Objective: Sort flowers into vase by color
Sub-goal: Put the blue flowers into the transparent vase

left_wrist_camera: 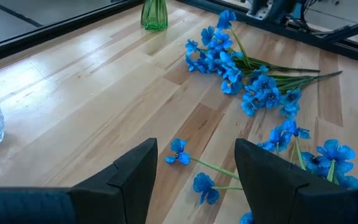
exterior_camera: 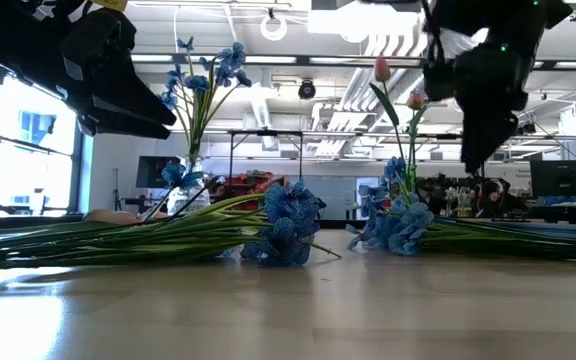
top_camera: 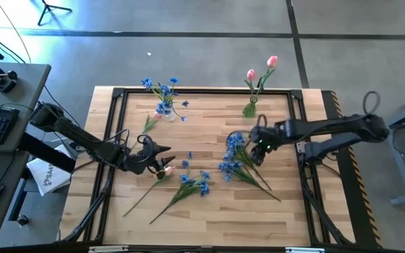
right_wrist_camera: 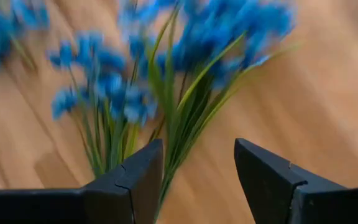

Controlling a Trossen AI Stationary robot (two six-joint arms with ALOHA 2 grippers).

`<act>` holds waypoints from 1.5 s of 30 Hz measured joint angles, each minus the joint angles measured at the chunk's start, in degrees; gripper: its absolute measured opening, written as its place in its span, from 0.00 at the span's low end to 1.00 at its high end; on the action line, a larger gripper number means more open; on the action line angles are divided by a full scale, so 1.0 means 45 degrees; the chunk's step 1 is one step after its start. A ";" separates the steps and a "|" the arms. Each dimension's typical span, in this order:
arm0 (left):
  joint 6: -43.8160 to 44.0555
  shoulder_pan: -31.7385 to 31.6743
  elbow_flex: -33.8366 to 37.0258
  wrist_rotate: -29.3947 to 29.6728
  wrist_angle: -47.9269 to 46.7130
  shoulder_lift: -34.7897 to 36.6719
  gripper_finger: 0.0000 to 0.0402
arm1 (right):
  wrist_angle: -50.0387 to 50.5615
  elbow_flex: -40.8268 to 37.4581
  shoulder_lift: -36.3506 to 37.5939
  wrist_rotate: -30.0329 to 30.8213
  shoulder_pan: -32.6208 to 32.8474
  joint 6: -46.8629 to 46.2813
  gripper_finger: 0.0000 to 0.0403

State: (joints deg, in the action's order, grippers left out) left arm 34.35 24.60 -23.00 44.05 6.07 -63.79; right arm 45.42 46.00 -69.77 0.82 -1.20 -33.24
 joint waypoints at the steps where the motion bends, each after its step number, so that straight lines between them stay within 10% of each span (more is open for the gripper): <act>1: -0.0008 0.0000 0.0000 0.0001 -0.0001 0.0000 0.50 | 0.0001 0.0000 -0.0385 -0.0169 0.0163 -0.0009 0.48; 15: -0.0019 0.0000 0.0000 0.0000 -0.0030 0.0000 0.50 | -0.0607 0.0000 -0.4646 -0.1170 0.1094 -0.0639 0.47; 21: -0.0019 0.0002 0.0000 0.0002 -0.0030 0.0000 0.50 | -0.0716 0.0039 -0.5059 -0.0958 0.1059 -0.0634 0.31; 27: -0.0107 0.0005 0.0000 0.0003 -0.0040 0.0000 0.50 | -0.0678 -0.0024 -0.4632 -0.0572 0.0786 -0.0261 0.03; 38: -0.0121 0.0005 0.0000 -0.0092 -0.0050 0.0000 0.50 | -0.1315 -0.0024 -0.1585 0.0731 0.0429 -0.0140 0.02; 45: -0.0290 0.0005 0.0000 -0.0096 0.0061 0.0000 0.50 | -0.5634 -0.0018 -0.0020 0.1065 0.0623 0.2442 0.01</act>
State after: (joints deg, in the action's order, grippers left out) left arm 33.04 24.62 -23.00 43.62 6.34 -63.79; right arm 20.07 45.92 -69.86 5.61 1.61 -22.26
